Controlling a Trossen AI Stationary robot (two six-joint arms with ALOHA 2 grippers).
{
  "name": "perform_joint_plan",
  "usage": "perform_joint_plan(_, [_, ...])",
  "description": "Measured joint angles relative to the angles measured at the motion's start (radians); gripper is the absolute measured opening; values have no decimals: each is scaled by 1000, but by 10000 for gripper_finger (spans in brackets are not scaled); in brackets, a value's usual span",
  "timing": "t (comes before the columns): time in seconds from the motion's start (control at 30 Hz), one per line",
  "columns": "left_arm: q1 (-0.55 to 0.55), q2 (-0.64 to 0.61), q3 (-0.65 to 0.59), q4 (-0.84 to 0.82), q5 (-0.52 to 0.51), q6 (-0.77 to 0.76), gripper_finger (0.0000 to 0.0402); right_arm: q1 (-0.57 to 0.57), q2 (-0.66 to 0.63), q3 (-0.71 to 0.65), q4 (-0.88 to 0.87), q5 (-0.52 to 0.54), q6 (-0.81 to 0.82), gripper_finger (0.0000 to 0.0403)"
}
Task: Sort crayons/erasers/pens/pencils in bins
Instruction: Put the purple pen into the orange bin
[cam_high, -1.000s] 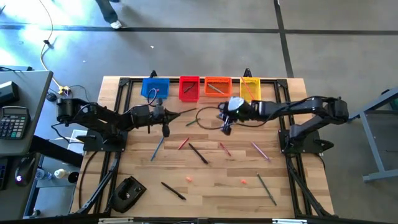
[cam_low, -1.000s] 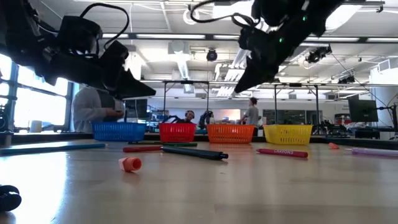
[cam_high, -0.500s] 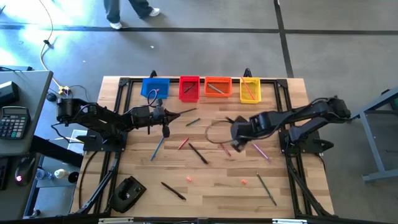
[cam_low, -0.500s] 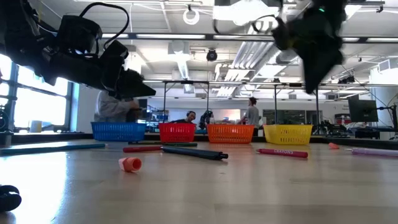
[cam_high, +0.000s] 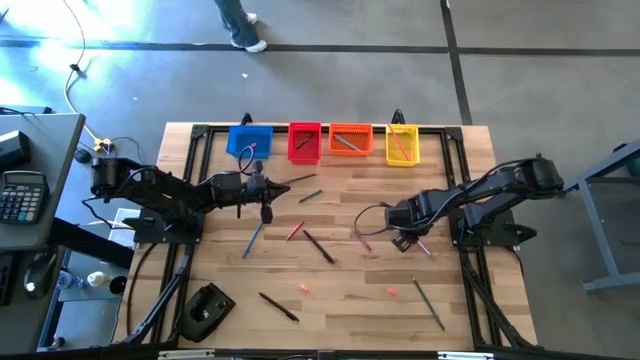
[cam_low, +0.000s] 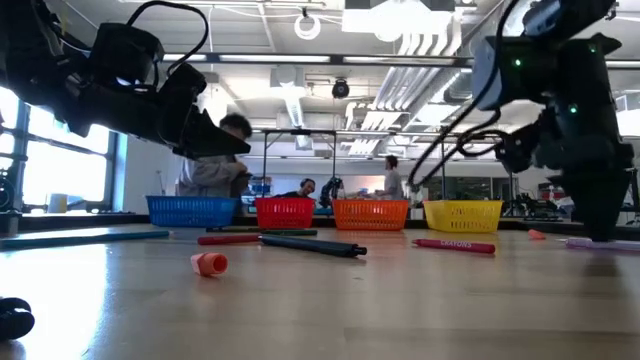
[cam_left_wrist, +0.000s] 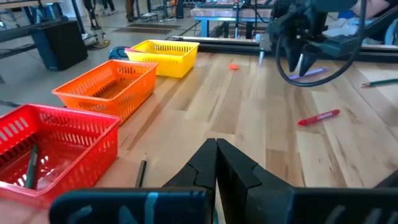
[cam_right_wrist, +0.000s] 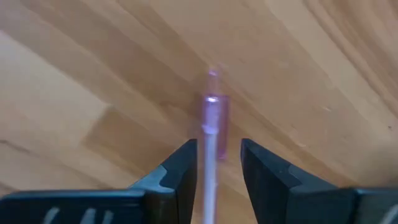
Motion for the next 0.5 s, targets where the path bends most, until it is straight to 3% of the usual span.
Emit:
perform_joint_plan(0.3, [0, 0, 0, 0, -2, -3, 1, -8, -5, -75, 91, 0, -18, 113])
perform_joint_plan(0.5, [0, 0, 0, 5, -6, -4, 0, -7, -5, -76, 97, -3, -23, 68])
